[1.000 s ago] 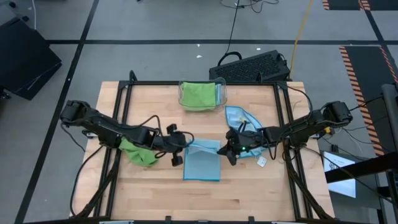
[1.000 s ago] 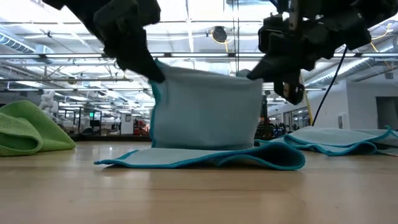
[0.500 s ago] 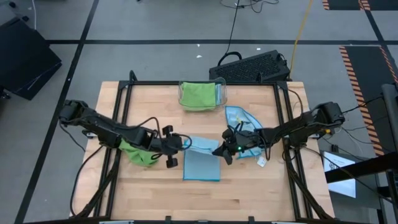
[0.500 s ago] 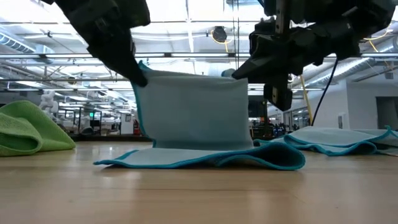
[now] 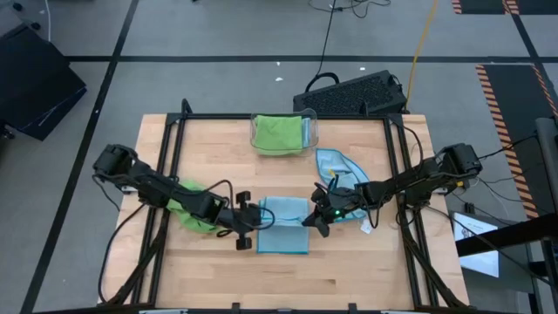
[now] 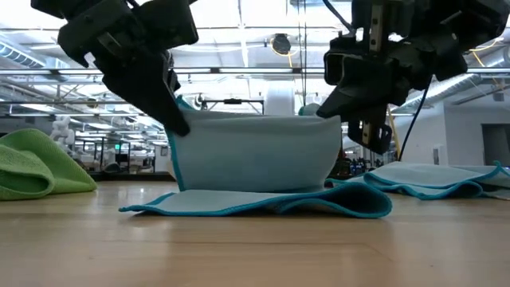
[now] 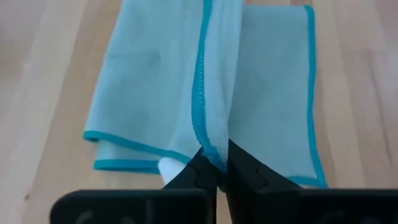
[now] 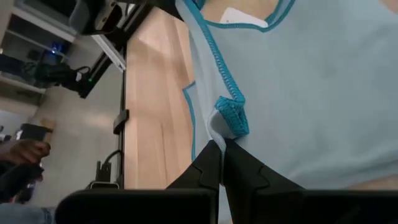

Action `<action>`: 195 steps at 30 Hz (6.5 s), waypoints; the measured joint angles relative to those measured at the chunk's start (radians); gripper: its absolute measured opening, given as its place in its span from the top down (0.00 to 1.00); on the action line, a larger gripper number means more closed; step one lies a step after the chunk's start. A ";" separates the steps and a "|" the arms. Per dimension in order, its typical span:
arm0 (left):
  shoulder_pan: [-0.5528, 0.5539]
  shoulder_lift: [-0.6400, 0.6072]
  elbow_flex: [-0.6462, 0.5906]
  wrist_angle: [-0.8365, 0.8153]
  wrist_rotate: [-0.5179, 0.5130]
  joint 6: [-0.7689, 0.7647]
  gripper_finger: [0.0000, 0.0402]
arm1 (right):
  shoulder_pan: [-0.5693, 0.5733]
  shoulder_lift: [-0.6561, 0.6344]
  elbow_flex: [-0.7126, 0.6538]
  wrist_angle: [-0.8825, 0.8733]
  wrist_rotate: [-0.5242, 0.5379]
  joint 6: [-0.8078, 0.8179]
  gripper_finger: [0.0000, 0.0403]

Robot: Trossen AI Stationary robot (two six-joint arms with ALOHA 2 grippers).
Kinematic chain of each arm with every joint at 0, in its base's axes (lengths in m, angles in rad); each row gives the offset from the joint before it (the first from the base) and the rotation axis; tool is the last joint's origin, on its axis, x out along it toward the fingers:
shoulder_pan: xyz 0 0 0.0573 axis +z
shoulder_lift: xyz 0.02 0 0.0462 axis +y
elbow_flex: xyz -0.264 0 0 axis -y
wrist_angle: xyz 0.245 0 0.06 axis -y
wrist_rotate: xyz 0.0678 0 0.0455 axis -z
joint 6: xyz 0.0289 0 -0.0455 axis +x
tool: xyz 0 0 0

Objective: Fold microfiber towels
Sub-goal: Fold the left blue microfiber cloth

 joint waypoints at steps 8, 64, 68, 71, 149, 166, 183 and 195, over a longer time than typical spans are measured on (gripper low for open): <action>-0.009 0.014 0.002 0.022 0.003 -0.015 0.96 | 0.047 0.002 0.001 -0.007 0.010 0.008 0.99; 0.323 -0.009 0.002 0.075 0.331 -0.149 0.29 | -0.195 0.014 0.119 -0.373 -0.085 0.383 0.39; 0.343 0.032 0.001 0.100 0.342 -0.053 0.19 | -0.225 0.014 0.117 -0.424 -0.122 0.351 0.36; 0.354 0.059 0.001 0.131 0.343 0.002 0.18 | -0.233 0.033 0.119 -0.419 -0.116 0.315 0.36; 0.422 -0.154 0.000 -0.024 0.210 0.258 0.96 | -0.427 -0.017 0.121 -0.257 -0.142 -0.129 0.99; 0.220 -0.070 0.003 -0.067 0.050 0.229 0.97 | -0.215 -0.031 0.122 -0.300 0.037 -0.127 1.00; 0.208 -0.051 -0.015 -0.116 0.062 0.262 0.96 | -0.089 0.125 0.121 -0.069 0.033 0.052 0.98; 0.209 -0.051 -0.085 -0.099 0.147 0.198 0.77 | -0.087 0.137 0.121 -0.013 -0.025 0.064 0.82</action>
